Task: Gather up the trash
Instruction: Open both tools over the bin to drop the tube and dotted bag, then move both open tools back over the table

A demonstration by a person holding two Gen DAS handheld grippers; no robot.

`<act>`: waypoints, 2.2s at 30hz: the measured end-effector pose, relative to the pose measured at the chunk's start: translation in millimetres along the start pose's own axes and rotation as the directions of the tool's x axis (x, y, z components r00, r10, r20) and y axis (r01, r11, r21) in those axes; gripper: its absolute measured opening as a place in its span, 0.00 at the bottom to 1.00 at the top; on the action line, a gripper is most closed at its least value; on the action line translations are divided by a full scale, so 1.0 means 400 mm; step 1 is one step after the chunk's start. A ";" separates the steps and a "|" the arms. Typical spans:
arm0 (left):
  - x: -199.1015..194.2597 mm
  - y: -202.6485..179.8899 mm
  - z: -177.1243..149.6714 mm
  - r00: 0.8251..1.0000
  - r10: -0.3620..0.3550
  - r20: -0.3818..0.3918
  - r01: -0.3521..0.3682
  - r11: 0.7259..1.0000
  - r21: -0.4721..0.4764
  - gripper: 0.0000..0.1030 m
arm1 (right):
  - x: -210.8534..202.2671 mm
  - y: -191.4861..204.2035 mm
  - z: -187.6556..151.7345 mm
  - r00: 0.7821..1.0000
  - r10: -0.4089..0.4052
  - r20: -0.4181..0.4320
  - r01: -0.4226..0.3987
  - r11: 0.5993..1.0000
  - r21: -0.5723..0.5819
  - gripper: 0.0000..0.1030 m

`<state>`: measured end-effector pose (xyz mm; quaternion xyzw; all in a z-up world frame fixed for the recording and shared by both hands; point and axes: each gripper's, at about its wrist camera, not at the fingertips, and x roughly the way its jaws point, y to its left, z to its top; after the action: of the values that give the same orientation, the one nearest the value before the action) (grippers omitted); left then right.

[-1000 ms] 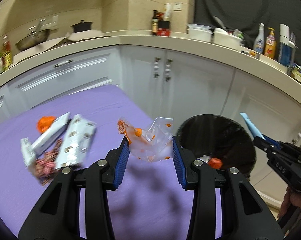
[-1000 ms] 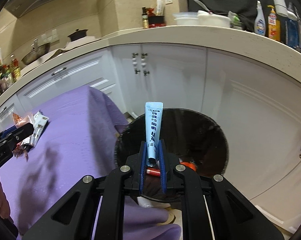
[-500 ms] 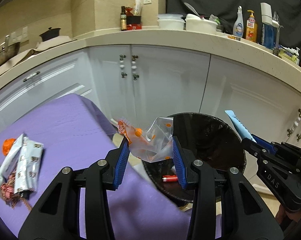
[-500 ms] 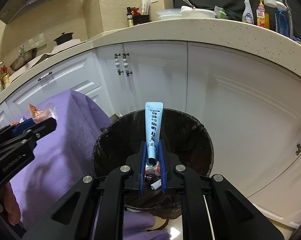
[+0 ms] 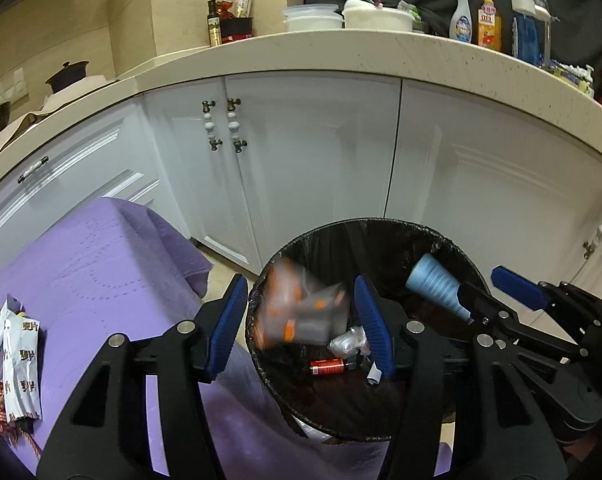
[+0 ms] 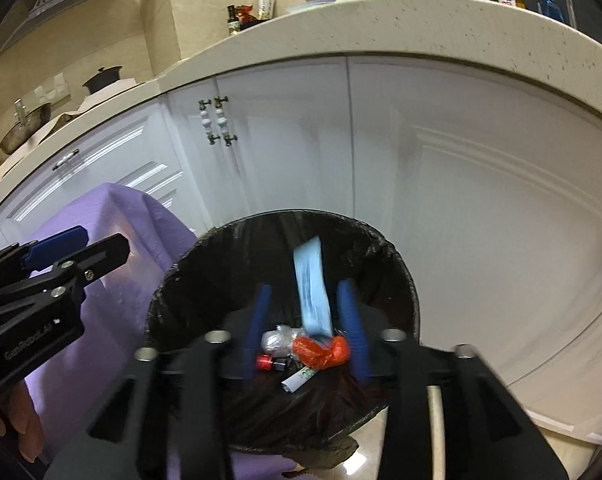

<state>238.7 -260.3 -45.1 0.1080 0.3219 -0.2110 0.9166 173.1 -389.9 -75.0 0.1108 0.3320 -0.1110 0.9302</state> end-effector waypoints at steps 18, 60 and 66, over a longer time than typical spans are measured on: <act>-0.071 0.065 -0.017 0.999 0.038 0.023 -0.036 0.997 -0.072 0.59 | -0.057 0.017 0.009 0.999 -0.006 0.033 0.007 1.000 -0.012 0.42; -0.573 0.774 -0.410 0.813 0.565 -0.144 -0.555 0.676 -0.485 0.66 | -0.080 0.805 -0.061 0.899 0.407 -0.162 -0.438 0.826 -0.356 0.57; -0.593 0.833 -0.450 0.809 0.564 -0.164 -0.556 0.646 -0.522 0.66 | -0.061 0.851 -0.076 0.910 0.365 -0.194 -0.413 0.829 -0.377 0.67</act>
<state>125.8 170.7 -12.2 -0.0658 0.3129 0.1827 0.9297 232.1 -54.4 -37.3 -0.0153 0.3705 0.1596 0.9149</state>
